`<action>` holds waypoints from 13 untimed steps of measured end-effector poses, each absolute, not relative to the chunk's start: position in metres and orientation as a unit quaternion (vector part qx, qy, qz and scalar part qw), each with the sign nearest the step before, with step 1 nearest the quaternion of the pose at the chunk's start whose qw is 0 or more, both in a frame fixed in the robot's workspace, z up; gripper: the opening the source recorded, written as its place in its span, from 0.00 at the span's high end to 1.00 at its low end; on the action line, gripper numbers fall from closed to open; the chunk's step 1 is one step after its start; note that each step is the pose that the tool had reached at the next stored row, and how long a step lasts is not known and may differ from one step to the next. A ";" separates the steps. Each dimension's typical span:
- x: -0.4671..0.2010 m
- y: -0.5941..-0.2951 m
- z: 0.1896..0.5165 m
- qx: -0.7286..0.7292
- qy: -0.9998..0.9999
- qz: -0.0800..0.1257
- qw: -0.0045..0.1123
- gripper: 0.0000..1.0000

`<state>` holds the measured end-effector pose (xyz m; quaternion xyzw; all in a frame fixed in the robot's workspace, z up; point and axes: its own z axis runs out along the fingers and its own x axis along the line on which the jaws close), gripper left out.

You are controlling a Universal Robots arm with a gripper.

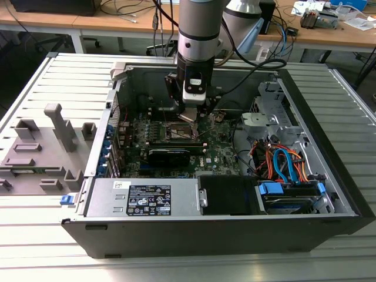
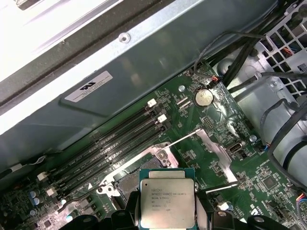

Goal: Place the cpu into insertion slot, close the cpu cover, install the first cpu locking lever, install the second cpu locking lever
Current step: 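Place the cpu into insertion slot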

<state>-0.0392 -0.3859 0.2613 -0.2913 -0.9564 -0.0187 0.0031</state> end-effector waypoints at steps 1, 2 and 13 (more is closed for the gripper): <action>-0.039 -0.386 0.261 -0.292 -0.956 -0.019 0.003 0.45; -0.039 -0.386 0.261 -0.294 -0.956 -0.019 0.003 0.45; -0.039 -0.386 0.261 -0.306 -0.952 -0.019 0.003 0.45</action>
